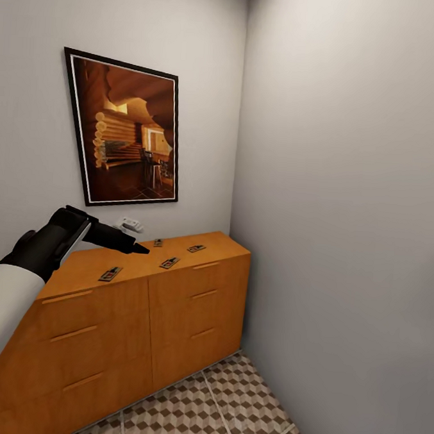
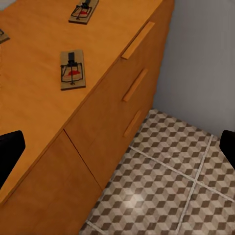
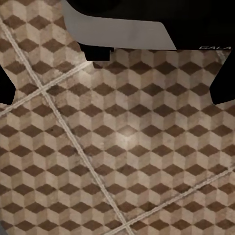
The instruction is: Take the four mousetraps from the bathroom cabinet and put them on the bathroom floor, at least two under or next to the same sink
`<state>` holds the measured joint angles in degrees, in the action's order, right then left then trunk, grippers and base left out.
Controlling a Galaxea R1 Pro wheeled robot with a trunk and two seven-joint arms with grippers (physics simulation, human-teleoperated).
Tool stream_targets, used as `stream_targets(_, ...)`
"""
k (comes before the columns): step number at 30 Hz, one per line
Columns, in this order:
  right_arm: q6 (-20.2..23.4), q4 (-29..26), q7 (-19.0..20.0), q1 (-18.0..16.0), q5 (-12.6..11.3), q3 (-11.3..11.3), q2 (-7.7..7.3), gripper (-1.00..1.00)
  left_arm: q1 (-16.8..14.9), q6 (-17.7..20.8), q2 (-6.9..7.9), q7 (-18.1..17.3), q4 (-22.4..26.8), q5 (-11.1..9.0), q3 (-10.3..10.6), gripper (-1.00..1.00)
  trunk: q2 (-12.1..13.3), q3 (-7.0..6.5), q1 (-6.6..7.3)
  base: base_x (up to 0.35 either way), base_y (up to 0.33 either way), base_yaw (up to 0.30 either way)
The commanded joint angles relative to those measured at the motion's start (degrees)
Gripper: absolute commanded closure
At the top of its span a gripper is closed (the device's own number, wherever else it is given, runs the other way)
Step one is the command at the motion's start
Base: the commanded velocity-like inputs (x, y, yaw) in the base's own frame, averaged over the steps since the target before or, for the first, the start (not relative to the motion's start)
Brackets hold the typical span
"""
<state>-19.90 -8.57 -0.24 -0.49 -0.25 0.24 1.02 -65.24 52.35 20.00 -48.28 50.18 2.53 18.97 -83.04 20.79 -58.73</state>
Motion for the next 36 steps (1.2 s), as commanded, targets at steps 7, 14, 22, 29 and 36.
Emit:
stream_targets(7,-0.2,0.0,0.0,0.0,0.0,0.0,0.03,-1.0,-0.1,0.3,-0.07,-0.3,0.1,0.3,0.1,-1.0,0.0,0.07,0.0,0.0,0.0,0.0)
stream_targets(14,-0.2,0.0,0.0,0.0,-0.1,0.0,0.03,-1.0,-0.1,0.3,-0.13,-0.2,0.0,0.3,0.1,-1.0,0.0,0.07,0.0,0.0,0.0,0.0)
stream_targets(22,-0.2,0.0,0.0,0.0,-0.1,0.0,0.03,-1.0,-0.1,0.4,-0.17,3.2,0.0,0.2,0.1,-1.0,0.0,0.07,0.0,0.0,0.0,0.0)
stream_targets(29,-0.2,0.0,0.0,0.0,0.0,0.0,0.03,-1.0,-0.1,0.5,-0.21,7.4,0.0,0.1,0.1,-1.0,0.0,0.07,0.0,0.0,0.0,0.0)
stream_targets(36,-0.2,0.0,0.0,0.0,0.0,0.0,0.03,-1.0,-0.1,0.5,-0.22,8.2,-0.1,0.0,0.1,-1.0,0.0,0.07,0.0,0.0,0.0,0.0)
